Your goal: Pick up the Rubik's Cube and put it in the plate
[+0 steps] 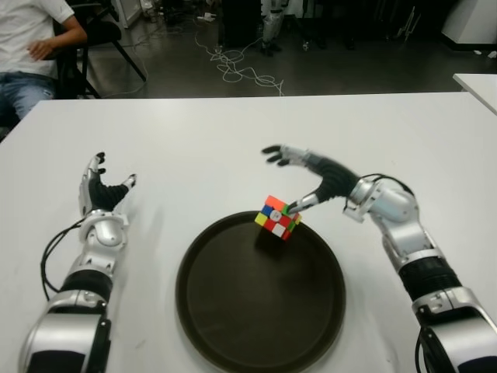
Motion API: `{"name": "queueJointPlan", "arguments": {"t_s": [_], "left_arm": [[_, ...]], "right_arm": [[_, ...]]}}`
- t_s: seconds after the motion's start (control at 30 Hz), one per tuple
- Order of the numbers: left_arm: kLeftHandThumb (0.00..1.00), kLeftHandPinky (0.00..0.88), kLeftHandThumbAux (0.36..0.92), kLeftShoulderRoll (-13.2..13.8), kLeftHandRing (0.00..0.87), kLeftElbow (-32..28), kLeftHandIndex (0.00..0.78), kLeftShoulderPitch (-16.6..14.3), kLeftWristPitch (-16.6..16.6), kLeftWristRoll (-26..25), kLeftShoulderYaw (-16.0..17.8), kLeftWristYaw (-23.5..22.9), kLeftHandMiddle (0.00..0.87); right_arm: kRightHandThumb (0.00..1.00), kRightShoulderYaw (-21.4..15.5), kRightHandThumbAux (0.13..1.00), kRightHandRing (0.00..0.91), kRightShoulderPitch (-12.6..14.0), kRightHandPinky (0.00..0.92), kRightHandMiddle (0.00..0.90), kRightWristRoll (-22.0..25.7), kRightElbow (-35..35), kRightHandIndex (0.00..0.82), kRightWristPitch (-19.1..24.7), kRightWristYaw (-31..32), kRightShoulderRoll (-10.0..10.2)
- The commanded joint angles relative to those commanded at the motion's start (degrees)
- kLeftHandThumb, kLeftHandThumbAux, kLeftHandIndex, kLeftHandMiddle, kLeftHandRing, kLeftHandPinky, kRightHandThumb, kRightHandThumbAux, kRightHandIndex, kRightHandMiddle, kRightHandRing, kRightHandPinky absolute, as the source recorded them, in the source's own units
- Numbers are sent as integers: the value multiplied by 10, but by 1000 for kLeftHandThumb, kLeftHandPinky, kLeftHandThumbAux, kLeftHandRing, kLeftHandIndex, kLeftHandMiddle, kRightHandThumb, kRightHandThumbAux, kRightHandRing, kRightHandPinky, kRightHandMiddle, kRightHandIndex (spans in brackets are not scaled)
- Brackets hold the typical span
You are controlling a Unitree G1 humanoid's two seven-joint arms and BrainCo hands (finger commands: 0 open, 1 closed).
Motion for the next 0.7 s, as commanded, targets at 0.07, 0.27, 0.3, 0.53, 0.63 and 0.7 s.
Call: {"name": "queueJointPlan", "arguments": {"t_s": [0.07, 0.27, 0.3, 0.53, 0.63, 0.7], "left_arm": [[257, 158, 745, -1, 149, 1, 95, 0, 1, -3, 2, -2, 150], [259, 186, 740, 0, 161, -1, 101, 1, -1, -4, 2, -3, 157], [260, 189, 741, 0, 164, -2, 104, 1, -1, -3, 2, -2, 160], [285, 207, 760, -1, 178, -6, 118, 4, -9, -1, 0, 0, 176], [297, 213, 764, -2, 181, -7, 120, 4, -10, -1, 0, 0, 178], [303, 210, 764, -2, 181, -4, 119, 4, -12, -1, 0, 0, 178]], "right_arm": [[0, -5, 856, 128, 5, 158, 138, 0, -3, 126, 2, -11, 2], [0, -16, 865, 119, 7, 162, 134, 2, -2, 127, 7, -33, 6], [0, -18, 865, 120, 7, 164, 136, 3, -2, 127, 9, -37, 7], [0, -22, 847, 123, 5, 151, 147, -1, 4, 131, 18, -52, 5], [0, -22, 844, 119, 5, 150, 145, -1, 4, 130, 22, -52, 4], [0, -22, 846, 114, 5, 152, 139, 0, 6, 127, 23, -51, 4]]}}
